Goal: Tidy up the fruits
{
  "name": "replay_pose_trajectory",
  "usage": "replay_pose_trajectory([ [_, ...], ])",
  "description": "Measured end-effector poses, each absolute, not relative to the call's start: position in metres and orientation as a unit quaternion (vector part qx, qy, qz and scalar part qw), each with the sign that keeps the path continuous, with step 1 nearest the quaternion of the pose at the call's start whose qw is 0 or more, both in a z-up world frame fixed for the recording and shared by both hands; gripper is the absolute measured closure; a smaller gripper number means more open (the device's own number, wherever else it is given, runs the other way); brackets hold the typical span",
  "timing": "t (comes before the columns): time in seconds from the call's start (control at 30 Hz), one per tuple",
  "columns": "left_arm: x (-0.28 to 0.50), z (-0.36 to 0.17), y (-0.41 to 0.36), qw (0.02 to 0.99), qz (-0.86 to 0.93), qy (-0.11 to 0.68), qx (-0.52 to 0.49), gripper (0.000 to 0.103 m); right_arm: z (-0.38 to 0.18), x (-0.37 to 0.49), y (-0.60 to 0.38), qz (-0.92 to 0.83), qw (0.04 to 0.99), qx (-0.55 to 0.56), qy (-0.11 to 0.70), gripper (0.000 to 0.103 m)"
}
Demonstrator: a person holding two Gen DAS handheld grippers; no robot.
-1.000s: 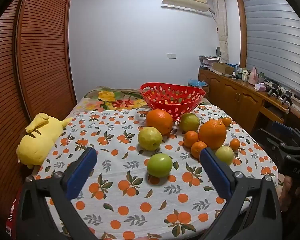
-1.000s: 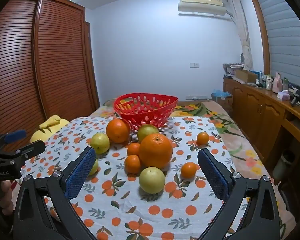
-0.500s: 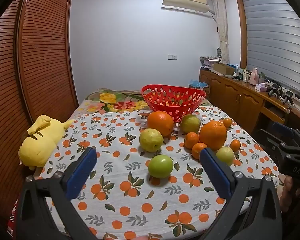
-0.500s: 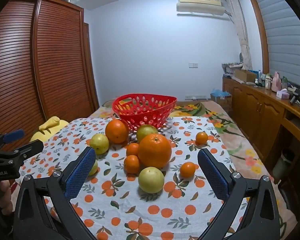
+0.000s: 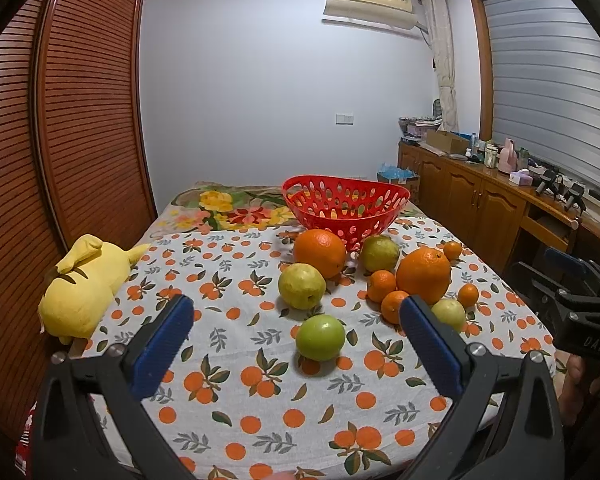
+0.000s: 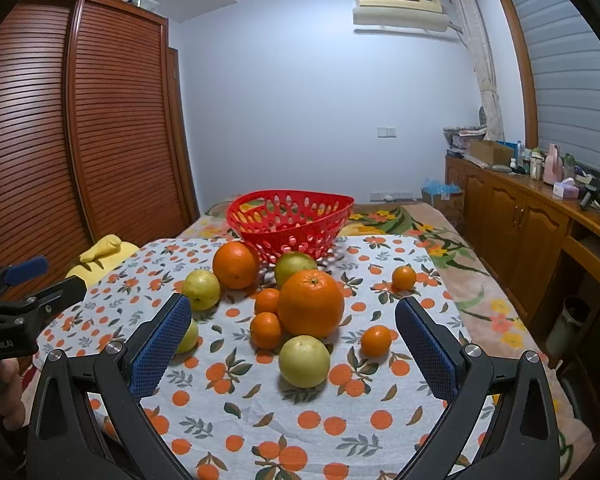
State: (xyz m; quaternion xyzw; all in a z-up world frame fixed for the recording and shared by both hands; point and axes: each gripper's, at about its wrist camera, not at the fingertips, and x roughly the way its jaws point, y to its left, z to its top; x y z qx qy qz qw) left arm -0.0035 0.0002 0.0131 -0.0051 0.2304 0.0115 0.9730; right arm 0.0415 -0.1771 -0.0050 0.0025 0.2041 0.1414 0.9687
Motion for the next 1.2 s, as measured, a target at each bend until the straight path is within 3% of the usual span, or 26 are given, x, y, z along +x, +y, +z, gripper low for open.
replay_pose_trajectory([
  [1.2,-0.0062,0.018,0.0009,0.974,0.012,0.227,-0.003,0.0,-0.0026,0.0409,-0.1742,0.142,0.97,0.001,0.198,0.0],
])
